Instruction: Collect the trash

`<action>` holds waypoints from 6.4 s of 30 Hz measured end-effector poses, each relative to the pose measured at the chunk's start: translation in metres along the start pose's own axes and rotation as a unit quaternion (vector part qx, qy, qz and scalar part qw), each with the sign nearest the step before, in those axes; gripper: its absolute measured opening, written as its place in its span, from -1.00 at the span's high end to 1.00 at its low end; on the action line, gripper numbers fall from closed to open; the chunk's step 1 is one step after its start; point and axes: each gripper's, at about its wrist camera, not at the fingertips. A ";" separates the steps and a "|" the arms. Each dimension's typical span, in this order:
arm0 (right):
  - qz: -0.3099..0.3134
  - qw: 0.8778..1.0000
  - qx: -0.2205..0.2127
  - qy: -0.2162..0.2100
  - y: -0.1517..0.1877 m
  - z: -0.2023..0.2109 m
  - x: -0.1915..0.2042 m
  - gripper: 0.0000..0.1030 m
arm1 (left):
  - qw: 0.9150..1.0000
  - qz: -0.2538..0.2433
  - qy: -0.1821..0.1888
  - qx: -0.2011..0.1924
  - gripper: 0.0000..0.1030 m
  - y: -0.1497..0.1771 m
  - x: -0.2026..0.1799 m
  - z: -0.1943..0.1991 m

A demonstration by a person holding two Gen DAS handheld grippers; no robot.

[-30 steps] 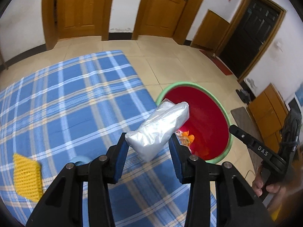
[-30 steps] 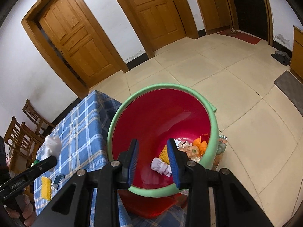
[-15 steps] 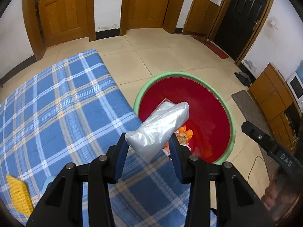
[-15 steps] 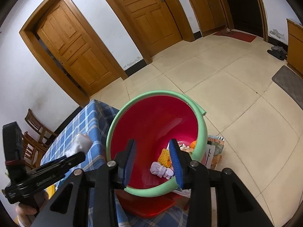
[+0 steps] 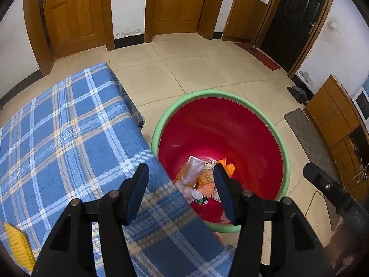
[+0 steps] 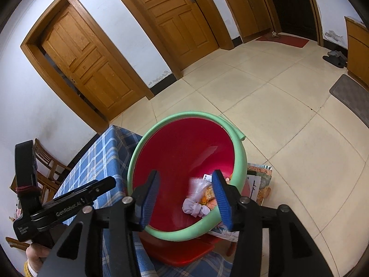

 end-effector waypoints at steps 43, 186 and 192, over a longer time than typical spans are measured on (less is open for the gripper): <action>0.081 0.995 0.023 -0.051 0.031 0.017 0.081 -0.41 | 0.976 0.184 -0.099 -0.057 -0.15 0.102 0.137 0.126; 0.207 0.970 0.092 -0.086 0.095 -0.008 0.186 -0.41 | 0.955 0.261 -0.092 -0.102 0.55 0.158 0.211 0.138; 0.242 0.959 0.104 -0.109 0.105 -0.021 0.216 -0.56 | 0.950 0.265 -0.114 -0.115 0.55 0.173 0.217 0.160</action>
Point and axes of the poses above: each gripper's, at about its wrist camera, not at the fingertips, and z roughly against the way its jaws point, x to its left, y to its underside, and after that the axes turned 7 degrees about y, right-handed
